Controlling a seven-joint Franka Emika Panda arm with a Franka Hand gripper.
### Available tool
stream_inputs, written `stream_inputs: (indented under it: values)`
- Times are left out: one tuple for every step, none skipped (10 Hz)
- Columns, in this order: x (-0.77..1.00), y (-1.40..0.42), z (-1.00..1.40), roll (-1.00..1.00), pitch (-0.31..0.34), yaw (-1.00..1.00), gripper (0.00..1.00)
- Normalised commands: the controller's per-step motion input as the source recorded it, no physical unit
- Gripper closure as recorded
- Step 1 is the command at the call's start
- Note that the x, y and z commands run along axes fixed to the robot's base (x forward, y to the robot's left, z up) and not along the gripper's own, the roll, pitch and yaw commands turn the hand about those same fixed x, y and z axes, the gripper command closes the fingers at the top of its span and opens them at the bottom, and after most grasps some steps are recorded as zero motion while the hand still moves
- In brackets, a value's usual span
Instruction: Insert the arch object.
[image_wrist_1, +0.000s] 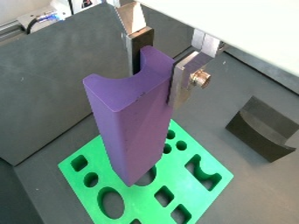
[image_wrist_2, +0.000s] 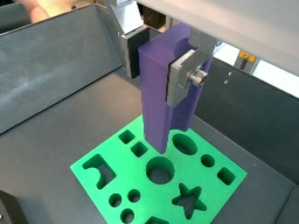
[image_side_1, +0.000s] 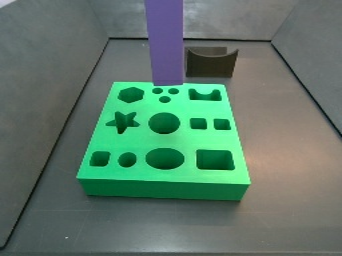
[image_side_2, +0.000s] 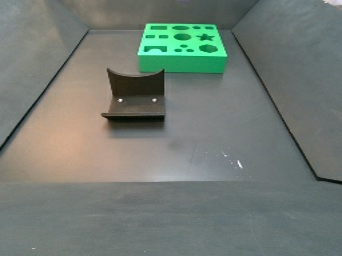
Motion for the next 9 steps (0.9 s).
stream_inputs:
  values:
    - [0.01,0.00,-0.03,0.00,-0.010,-0.42,1.00]
    - [0.25,0.00,-0.03,0.00,-0.007,-0.81,1.00]
    - [0.19,0.00,-0.07,0.00,0.000,-0.87,1.00]
    - [0.34,0.06,-0.13,0.05,-0.003,-0.78,1.00]
    - [0.29,0.12,-0.22,0.10,-0.011,-0.82,1.00]
    - [0.29,0.12,-0.23,0.12,-0.004,-0.81,1.00]
    - [0.29,0.12,-0.24,0.14,0.000,-0.79,1.00]
    - [0.29,0.12,-0.23,0.16,0.000,-0.79,1.00]
    - [0.28,0.12,-0.23,0.16,0.000,-0.78,1.00]
